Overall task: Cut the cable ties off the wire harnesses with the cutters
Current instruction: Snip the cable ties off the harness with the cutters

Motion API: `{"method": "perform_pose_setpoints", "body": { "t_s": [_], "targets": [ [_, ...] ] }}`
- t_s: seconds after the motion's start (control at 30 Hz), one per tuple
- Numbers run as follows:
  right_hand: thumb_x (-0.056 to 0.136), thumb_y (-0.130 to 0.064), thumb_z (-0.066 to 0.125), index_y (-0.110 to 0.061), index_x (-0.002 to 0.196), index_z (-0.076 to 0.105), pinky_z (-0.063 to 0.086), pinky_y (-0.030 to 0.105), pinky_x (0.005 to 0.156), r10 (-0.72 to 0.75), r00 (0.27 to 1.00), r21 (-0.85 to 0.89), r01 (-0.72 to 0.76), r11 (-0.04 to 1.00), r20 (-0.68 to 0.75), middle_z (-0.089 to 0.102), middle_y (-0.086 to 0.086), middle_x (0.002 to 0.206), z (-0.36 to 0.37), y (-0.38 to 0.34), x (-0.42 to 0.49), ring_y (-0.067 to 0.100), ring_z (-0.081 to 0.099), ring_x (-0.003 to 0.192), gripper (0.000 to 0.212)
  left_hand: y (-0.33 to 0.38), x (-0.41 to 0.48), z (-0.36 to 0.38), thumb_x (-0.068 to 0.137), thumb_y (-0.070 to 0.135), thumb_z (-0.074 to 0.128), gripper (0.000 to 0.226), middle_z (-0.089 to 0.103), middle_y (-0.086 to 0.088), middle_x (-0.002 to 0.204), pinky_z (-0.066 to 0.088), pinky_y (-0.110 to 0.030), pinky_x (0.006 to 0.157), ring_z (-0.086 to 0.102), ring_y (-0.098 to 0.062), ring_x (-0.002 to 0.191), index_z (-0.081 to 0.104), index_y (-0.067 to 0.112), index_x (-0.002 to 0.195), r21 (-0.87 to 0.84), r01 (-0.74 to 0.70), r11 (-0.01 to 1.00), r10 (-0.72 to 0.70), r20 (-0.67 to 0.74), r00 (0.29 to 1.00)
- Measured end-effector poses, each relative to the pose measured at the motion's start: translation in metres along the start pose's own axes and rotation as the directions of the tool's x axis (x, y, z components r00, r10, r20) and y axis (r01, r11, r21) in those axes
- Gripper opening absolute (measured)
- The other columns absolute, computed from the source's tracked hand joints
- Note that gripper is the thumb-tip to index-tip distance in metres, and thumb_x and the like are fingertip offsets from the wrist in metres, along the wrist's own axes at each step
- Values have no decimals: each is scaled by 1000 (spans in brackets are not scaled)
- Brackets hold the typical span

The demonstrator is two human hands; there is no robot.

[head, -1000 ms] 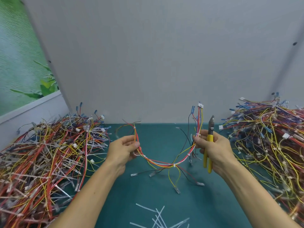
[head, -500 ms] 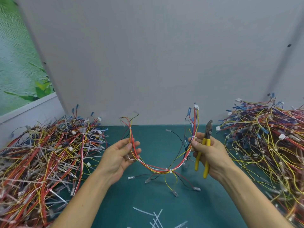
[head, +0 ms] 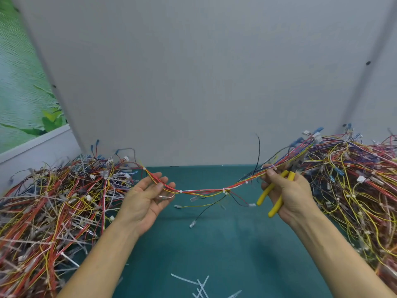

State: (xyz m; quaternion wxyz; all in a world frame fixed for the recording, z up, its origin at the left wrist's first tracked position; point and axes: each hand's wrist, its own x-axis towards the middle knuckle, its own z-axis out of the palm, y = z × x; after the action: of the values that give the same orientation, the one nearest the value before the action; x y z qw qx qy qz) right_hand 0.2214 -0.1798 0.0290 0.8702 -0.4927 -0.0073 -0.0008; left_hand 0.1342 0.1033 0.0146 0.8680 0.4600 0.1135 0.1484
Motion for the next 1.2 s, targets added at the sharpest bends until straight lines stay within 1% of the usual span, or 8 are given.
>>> {"method": "perform_pose_setpoints", "body": {
  "t_s": [0.2, 0.37, 0.5, 0.67, 0.8, 0.93, 1.03, 1.2],
  "targets": [
    [89, 0, 61, -21, 71, 47, 48, 28, 53, 181, 980, 58, -176, 983, -88, 62, -1, 58, 0, -3, 2, 11, 62, 49, 31, -2, 4, 1, 93, -9, 44, 19, 71, -7, 76, 59, -34, 56, 73, -23, 70, 57, 5, 91, -61, 40, 997, -42, -48, 998],
    [88, -2, 63, -22, 70, 48, 47, 27, 51, 278, 955, 81, -270, 959, -105, 61, 1, 63, -1, -4, 2, 12, 61, 49, 30, 1, 6, 3, 92, -7, 47, 16, 71, -9, 72, 59, -34, 55, 73, -24, 70, 55, 5, 86, -105, 47, 993, -55, -73, 996],
    [88, -2, 62, -22, 71, 50, 47, 26, 50, 280, 957, 88, -273, 958, -80, 62, 0, 62, 1, -5, 1, 11, 61, 49, 30, 1, 5, 2, 93, -5, 47, 17, 72, -7, 75, 60, -36, 56, 73, -24, 70, 58, 8, 90, -65, 53, 997, -58, -87, 994],
    [90, 1, 59, -20, 75, 52, 47, 28, 54, 254, 965, 65, -250, 966, -65, 62, 0, 64, 2, -5, 0, 12, 60, 52, 27, 0, 3, -1, 92, -3, 50, 23, 73, 0, 80, 57, -42, 71, 72, -19, 75, 63, 15, 89, 5, 55, 998, -54, -69, 996],
    [91, 0, 59, -24, 70, 50, 45, 30, 58, 233, 969, 39, -230, 972, -80, 62, -2, 64, 3, -4, -1, 11, 59, 55, 33, -1, 3, 1, 90, -4, 52, 24, 72, 1, 81, 53, -42, 74, 69, -18, 80, 65, 16, 86, 37, 52, 998, -49, -73, 996],
    [90, 1, 59, -25, 72, 50, 45, 30, 59, 196, 973, 16, -196, 981, -118, 60, -2, 71, 6, -5, -2, 11, 60, 61, 33, -5, 1, 7, 91, -6, 48, 25, 71, -1, 76, 60, -41, 66, 70, -20, 74, 61, 13, 82, -24, 40, 999, -41, -54, 998],
    [90, 2, 59, -23, 75, 52, 46, 30, 59, 182, 972, 29, -180, 983, -149, 59, -2, 69, 10, -4, -2, 12, 59, 60, 30, -8, 0, 14, 93, -6, 45, 25, 70, -3, 74, 60, -41, 67, 71, -21, 71, 60, 10, 82, -103, 31, 994, -35, -43, 998],
    [88, -2, 64, -15, 81, 52, 42, 30, 57, 283, 939, -57, -299, 952, -196, 56, 4, 69, 14, 13, -3, 17, 52, 59, 20, -17, -2, 27, 94, -6, 43, 24, 70, -3, 68, 61, -37, 64, 72, -19, 69, 58, 8, 82, -170, 30, 985, -38, -49, 998]
  ]
}}
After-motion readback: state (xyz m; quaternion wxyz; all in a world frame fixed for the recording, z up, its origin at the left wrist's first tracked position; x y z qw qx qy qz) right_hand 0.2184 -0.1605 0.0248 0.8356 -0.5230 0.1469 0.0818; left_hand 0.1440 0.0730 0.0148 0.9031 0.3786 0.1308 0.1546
